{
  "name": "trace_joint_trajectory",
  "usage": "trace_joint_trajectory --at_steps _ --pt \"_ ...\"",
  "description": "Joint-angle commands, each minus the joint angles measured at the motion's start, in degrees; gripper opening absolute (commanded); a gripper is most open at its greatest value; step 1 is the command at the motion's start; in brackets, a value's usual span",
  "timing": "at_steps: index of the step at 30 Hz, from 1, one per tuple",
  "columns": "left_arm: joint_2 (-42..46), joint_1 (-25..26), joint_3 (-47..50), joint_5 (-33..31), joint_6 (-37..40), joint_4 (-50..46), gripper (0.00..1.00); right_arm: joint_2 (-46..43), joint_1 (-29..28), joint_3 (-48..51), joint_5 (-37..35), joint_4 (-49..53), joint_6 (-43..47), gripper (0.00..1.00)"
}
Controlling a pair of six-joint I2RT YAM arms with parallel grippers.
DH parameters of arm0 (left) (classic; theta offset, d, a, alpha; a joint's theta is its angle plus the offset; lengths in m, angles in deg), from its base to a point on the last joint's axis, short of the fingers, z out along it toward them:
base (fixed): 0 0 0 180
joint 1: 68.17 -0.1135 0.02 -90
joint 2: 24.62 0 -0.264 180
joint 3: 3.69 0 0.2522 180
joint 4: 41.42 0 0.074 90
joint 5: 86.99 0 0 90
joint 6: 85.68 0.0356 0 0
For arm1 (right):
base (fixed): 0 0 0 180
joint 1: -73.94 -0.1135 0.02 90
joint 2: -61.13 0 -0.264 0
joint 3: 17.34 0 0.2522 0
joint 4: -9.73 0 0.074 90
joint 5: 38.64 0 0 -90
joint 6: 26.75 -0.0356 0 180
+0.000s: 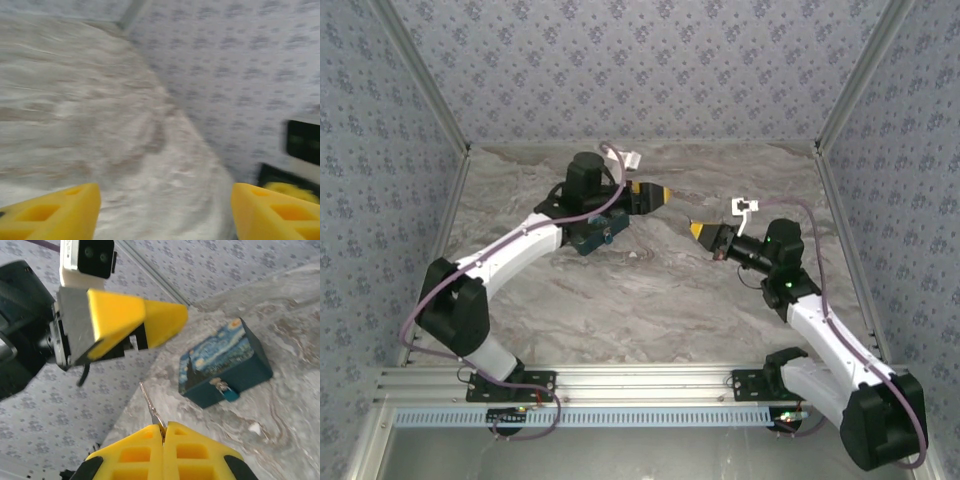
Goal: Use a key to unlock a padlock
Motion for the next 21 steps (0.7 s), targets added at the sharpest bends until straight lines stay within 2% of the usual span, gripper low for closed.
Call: trace_joint_trajectory --at_steps 1,5,12,17,21 --pt "0.18 -1.08 -3.19 -12.16 9.49 -14.4 0.75 -3.19 -0.71 -1.6 -4.4 13.35 7.11 0.01" --pt "-5.77 -1.26 -9.8 -22.48 14.98 -26.24 0.8 -4.57 -1.2 -1.64 -7.36 19.81 9.04 0.01" --pt "-17.66 -1.97 -21.62 -35.78 14.96 -37.94 0.88 -4.71 -1.96 -1.09 -9.49 22.72 9.36 0.01" --pt "-24.63 -2.33 -28.67 -41.38 15.04 -43.18 0.95 -4.72 -2.23 -0.94 -10.57 23.21 9.32 0.01" --pt "-27.48 -2.85 -30.71 -41.23 15.58 -42.58 0.99 -4.68 -2.34 -0.59 -11.02 23.22 8.99 0.01"
